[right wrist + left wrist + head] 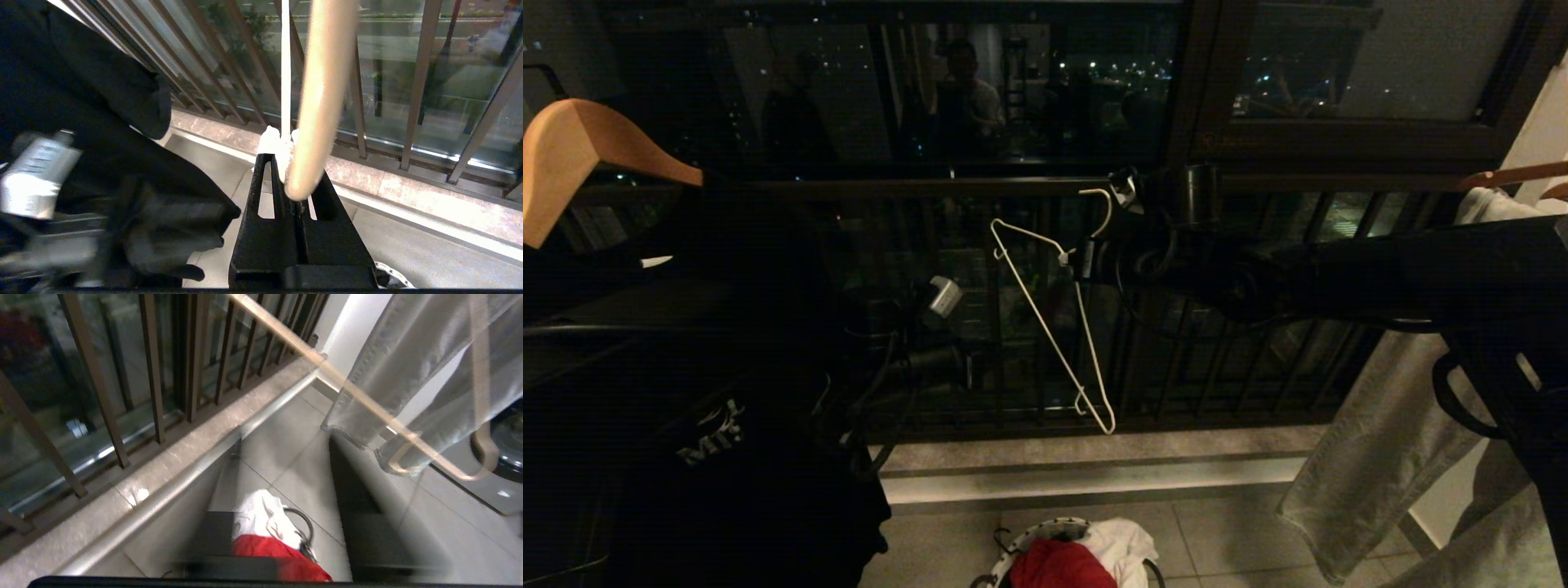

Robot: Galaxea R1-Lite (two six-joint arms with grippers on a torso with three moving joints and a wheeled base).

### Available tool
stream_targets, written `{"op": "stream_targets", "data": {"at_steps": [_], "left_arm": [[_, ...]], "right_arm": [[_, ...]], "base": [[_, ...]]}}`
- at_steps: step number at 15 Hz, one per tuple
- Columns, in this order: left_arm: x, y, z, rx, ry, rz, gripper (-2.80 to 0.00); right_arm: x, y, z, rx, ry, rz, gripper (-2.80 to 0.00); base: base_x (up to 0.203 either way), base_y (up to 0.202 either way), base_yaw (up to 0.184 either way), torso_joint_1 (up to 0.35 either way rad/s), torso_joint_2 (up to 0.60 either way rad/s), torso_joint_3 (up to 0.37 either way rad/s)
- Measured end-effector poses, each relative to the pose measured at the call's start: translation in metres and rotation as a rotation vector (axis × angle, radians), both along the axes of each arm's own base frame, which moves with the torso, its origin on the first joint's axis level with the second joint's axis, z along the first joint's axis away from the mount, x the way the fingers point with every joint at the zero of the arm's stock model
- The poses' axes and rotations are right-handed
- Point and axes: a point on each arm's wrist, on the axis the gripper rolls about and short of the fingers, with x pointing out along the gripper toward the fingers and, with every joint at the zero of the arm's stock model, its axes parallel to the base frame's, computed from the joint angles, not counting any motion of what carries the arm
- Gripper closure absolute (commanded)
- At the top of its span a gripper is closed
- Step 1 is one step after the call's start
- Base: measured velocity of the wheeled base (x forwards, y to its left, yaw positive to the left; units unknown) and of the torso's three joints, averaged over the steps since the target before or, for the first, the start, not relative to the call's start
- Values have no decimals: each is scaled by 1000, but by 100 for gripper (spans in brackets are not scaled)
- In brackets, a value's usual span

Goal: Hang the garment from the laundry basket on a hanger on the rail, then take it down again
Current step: Put clothes in the basket

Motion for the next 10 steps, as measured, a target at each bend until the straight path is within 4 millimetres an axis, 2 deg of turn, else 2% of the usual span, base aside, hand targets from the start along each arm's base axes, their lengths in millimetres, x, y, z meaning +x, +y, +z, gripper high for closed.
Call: {"op": "stream_targets", "data": {"at_steps": [6,10], "left_arm": [[-21,8,53,48,84,42,0],[-26,11,81,131,74,182,0]], "right_arm": [[1,-2,0,-3,-1,-16,0],[-1,-1,-3,-15,10,-35,0]], "base": [[0,0,0,0,0,0],[0,0,0,0,0,0]]}}
